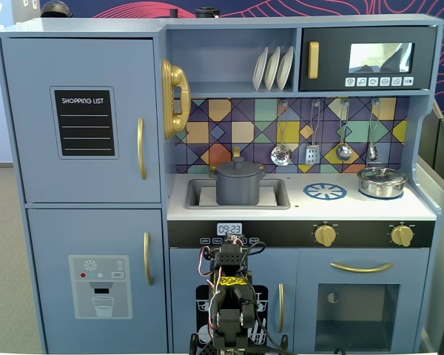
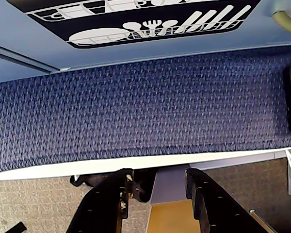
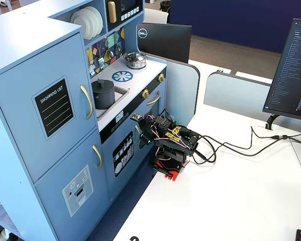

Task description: Pick up the lid from the counter and put it on the gray recipient

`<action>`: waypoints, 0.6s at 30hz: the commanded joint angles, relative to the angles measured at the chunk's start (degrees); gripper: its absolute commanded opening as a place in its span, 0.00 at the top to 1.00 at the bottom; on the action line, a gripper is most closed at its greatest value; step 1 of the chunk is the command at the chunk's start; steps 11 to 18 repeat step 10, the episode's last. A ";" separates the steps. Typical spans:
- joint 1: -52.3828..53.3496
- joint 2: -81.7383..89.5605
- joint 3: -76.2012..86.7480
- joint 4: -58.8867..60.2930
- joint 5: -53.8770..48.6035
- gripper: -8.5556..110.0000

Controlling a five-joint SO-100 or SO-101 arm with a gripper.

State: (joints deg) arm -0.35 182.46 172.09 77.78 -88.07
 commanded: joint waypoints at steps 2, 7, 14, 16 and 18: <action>0.53 -0.35 -0.09 9.93 1.49 0.88; 0.53 -0.35 -0.09 9.93 1.49 0.86; 0.53 -0.35 -0.09 9.93 1.49 0.86; 0.53 -0.35 -0.09 9.93 1.49 0.86; 0.53 -0.35 -0.09 9.93 1.49 0.86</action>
